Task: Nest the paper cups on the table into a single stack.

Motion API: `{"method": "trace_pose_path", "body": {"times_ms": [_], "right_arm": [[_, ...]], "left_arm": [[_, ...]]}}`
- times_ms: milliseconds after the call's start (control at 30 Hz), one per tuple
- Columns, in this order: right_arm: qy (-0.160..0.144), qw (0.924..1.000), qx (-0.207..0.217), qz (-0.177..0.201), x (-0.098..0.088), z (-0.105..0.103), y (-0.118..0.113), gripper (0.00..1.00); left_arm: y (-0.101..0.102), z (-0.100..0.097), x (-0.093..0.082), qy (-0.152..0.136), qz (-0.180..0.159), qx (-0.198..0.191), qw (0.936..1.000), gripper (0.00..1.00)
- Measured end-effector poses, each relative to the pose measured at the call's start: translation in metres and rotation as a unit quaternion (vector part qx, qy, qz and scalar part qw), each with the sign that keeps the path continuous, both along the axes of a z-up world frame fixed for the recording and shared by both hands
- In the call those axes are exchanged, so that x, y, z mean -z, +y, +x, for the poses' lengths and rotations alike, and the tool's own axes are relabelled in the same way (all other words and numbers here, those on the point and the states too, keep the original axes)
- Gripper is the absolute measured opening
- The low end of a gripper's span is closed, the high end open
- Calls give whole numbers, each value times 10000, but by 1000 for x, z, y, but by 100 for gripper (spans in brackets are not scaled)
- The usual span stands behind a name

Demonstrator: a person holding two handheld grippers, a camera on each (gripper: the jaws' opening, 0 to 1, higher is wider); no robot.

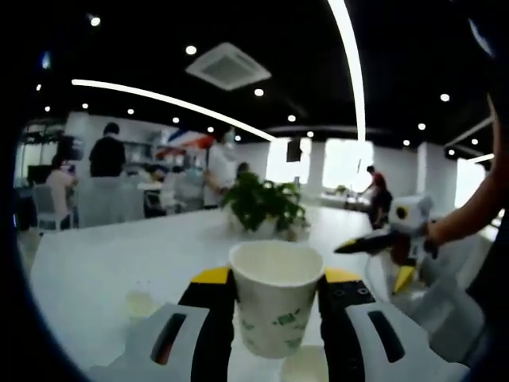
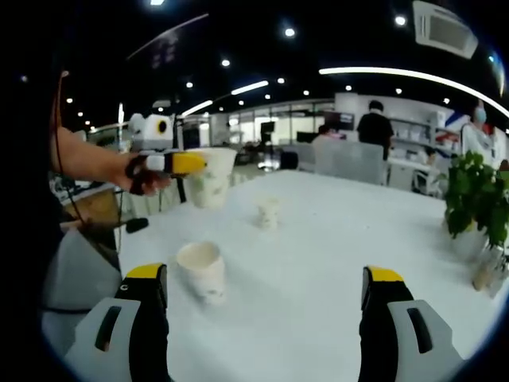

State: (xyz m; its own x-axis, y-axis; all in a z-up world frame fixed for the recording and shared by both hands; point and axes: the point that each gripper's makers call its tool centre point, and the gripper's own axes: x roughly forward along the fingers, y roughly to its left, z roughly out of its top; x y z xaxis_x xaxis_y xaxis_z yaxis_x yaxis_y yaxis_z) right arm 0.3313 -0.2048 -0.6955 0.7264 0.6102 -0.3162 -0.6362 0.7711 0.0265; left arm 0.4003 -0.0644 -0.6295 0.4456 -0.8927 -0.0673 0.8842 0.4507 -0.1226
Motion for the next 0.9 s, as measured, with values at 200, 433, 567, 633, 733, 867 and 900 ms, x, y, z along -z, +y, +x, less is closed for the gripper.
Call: {"method": "trace_pose_path", "body": {"times_ms": [200,433,567,633,733,867,900], "right_arm": [[8,10000,4,6,1,-1,-1,100],[40,10000,21,16,4,-4,-1,100],[35,10000,23,21,3,-4,-2,100],[45,10000,22,38,3,-4,-2,100],[55,10000,22,30,4,-5,-1,100],[52,10000,8,35,4,-6,0,100],[50,10000,7,38,4,-6,0,100]], "left_arm": [[-3,-9,-1,19,-97,29,9999,39],[-5,-20,-2,137,-330,106,9993,39],[-6,-29,-3,115,-406,189,9989,39],[-6,-31,-3,97,-414,209,9989,39],[-7,-34,-1,59,-386,220,9990,40],[-10,-37,1,19,-339,242,9991,40],[-11,-38,2,6,-321,248,9992,40]]}}
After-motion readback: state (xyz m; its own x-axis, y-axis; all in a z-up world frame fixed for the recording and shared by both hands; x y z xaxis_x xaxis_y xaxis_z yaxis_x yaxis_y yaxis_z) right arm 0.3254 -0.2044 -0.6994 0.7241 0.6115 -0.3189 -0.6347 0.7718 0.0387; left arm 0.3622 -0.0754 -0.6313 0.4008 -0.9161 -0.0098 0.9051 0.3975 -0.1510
